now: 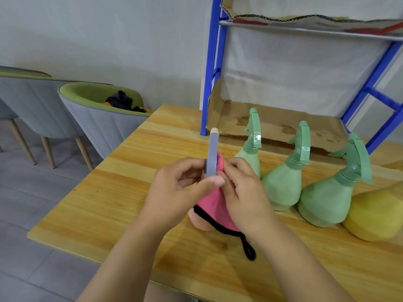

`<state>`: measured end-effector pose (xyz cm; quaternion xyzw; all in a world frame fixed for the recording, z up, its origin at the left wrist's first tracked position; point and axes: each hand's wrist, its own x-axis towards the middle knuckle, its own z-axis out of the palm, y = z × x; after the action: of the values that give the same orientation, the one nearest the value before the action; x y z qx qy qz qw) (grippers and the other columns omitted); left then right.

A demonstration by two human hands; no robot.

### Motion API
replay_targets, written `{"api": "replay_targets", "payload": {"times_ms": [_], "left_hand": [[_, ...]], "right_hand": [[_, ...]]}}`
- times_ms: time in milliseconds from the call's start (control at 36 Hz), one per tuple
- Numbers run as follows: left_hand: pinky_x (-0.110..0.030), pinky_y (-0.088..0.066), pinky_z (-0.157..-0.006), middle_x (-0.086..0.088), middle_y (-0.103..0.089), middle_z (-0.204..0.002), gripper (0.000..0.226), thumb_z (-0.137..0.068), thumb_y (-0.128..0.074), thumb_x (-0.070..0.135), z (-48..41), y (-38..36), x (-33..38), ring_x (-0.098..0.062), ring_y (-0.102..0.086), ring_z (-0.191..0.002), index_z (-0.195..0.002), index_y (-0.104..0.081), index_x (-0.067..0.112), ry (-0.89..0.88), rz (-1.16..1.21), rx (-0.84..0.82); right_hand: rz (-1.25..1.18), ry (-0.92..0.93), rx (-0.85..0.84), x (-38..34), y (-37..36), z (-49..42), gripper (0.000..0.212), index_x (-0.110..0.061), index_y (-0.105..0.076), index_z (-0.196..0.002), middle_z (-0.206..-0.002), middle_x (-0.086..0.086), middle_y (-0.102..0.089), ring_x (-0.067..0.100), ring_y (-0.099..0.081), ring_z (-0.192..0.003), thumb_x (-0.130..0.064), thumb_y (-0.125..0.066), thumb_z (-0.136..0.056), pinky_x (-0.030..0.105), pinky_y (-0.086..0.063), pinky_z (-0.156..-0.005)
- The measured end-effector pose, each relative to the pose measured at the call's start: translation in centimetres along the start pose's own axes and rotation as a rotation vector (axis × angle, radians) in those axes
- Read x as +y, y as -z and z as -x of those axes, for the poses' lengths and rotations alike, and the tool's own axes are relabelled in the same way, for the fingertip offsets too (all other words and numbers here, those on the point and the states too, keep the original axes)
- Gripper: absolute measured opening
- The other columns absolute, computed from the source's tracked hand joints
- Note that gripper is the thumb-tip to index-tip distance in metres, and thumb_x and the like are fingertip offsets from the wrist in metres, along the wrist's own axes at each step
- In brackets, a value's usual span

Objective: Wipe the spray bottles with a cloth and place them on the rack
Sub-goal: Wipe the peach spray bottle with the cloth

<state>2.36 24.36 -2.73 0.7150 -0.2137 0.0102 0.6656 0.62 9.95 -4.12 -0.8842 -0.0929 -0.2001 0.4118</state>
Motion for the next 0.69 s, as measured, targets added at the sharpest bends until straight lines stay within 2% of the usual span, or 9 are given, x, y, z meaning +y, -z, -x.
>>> {"api": "replay_targets", "payload": {"times_ms": [111, 222, 333, 417, 472, 528, 583, 639, 694], "left_hand": [[-0.026, -0.055, -0.081, 0.008, -0.075, -0.091, 0.031, -0.063, -0.083, 0.031, 0.1, -0.5, -0.1, -0.007, -0.07, -0.09, -0.092, -0.073, 0.026, 0.026, -0.031, 0.072], [-0.017, -0.052, -0.074, 0.003, -0.067, -0.092, 0.023, -0.059, -0.08, 0.034, 0.1, -0.5, -0.5, -0.003, -0.066, -0.085, -0.082, -0.077, 0.036, 0.031, -0.012, 0.104], [-0.028, -0.055, -0.079, -0.002, -0.067, -0.089, 0.018, -0.059, -0.076, 0.027, 0.1, 0.1, -1.0, -0.011, -0.065, -0.085, -0.076, -0.078, 0.034, 0.061, 0.072, 0.078], [-0.026, -0.054, -0.077, 0.001, -0.069, -0.084, 0.018, -0.06, -0.076, 0.026, 0.1, 0.1, -1.3, -0.011, -0.066, -0.084, -0.076, -0.078, 0.033, 0.062, 0.064, 0.081], [-0.024, -0.053, -0.074, 0.003, -0.068, -0.078, 0.02, -0.062, -0.076, 0.024, 0.1, 0.1, -1.3, -0.009, -0.065, -0.078, -0.079, -0.078, 0.034, 0.055, 0.054, 0.089], [-0.022, -0.052, -0.072, 0.005, -0.067, -0.076, 0.021, -0.065, -0.075, 0.022, 0.1, 0.1, -1.3, -0.007, -0.064, -0.076, -0.08, -0.077, 0.037, 0.038, 0.039, 0.087], [-0.025, -0.053, -0.074, 0.004, -0.068, -0.078, 0.021, -0.065, -0.074, 0.025, 0.1, 0.4, -1.3, -0.008, -0.064, -0.078, -0.082, -0.077, 0.038, 0.026, 0.041, 0.073], [-0.024, -0.053, -0.075, 0.003, -0.069, -0.081, 0.022, -0.065, -0.073, 0.029, 0.2, 0.8, -1.2, -0.009, -0.065, -0.081, -0.086, -0.076, 0.037, 0.021, 0.037, 0.056], [-0.021, -0.051, -0.076, 0.004, -0.069, -0.085, 0.022, -0.069, -0.075, 0.03, 0.3, 1.0, -1.3, -0.007, -0.065, -0.084, -0.09, -0.076, 0.035, 0.018, 0.024, 0.027]], "right_hand": [[-0.059, -0.083, -0.146, 0.1, 1.0, -0.1, 0.028, -0.015, -0.065, -0.109, -0.103, -0.015, -0.05, -0.002, -0.051, -0.095, -0.028, -0.043, -0.098, 0.005, -0.037, -0.077], [-0.106, -0.085, -0.227, 0.3, 1.4, 0.5, 0.035, -0.02, -0.063, -0.114, -0.108, -0.016, -0.052, -0.004, -0.051, -0.102, -0.038, -0.039, -0.096, 0.006, -0.038, -0.083], [-0.181, -0.082, -0.29, 0.8, 1.7, 1.0, 0.03, -0.027, -0.058, -0.12, -0.109, -0.02, -0.049, -0.004, -0.05, -0.107, -0.035, -0.042, -0.096, 0.008, -0.036, -0.088], [-0.225, -0.093, -0.326, 1.4, 1.6, 1.0, 0.028, -0.03, -0.056, -0.121, -0.113, -0.024, -0.047, -0.001, -0.047, -0.115, -0.039, -0.045, -0.097, 0.018, -0.036, -0.098], [-0.225, -0.083, -0.322, 1.8, 1.4, 0.7, 0.037, -0.029, -0.058, -0.119, -0.117, -0.026, -0.046, 0.004, -0.043, -0.122, -0.049, -0.043, -0.092, 0.028, -0.035, -0.104], [-0.232, -0.09, -0.33, 2.1, 1.0, 0.3, 0.045, -0.029, -0.058, -0.119, -0.12, -0.024, -0.047, 0.009, -0.041, -0.124, -0.055, -0.037, -0.088, 0.036, -0.035, -0.107], [-0.262, -0.086, -0.347, 2.1, 0.6, -0.1, 0.044, -0.03, -0.059, -0.113, -0.113, -0.023, -0.05, 0.015, -0.043, -0.119, -0.057, -0.035, -0.088, 0.04, -0.035, -0.105], [-0.32, -0.086, -0.355, 2.0, 0.2, -0.3, 0.037, -0.03, -0.06, -0.107, -0.104, -0.019, -0.054, 0.017, -0.047, -0.112, -0.053, -0.036, -0.091, 0.037, -0.036, -0.102], [-0.371, -0.103, -0.35, 2.0, 0.0, -0.2, 0.032, -0.027, -0.06, -0.11, -0.105, -0.011, -0.058, 0.013, -0.05, -0.109, -0.042, -0.036, -0.096, 0.028, -0.037, -0.1]]}}
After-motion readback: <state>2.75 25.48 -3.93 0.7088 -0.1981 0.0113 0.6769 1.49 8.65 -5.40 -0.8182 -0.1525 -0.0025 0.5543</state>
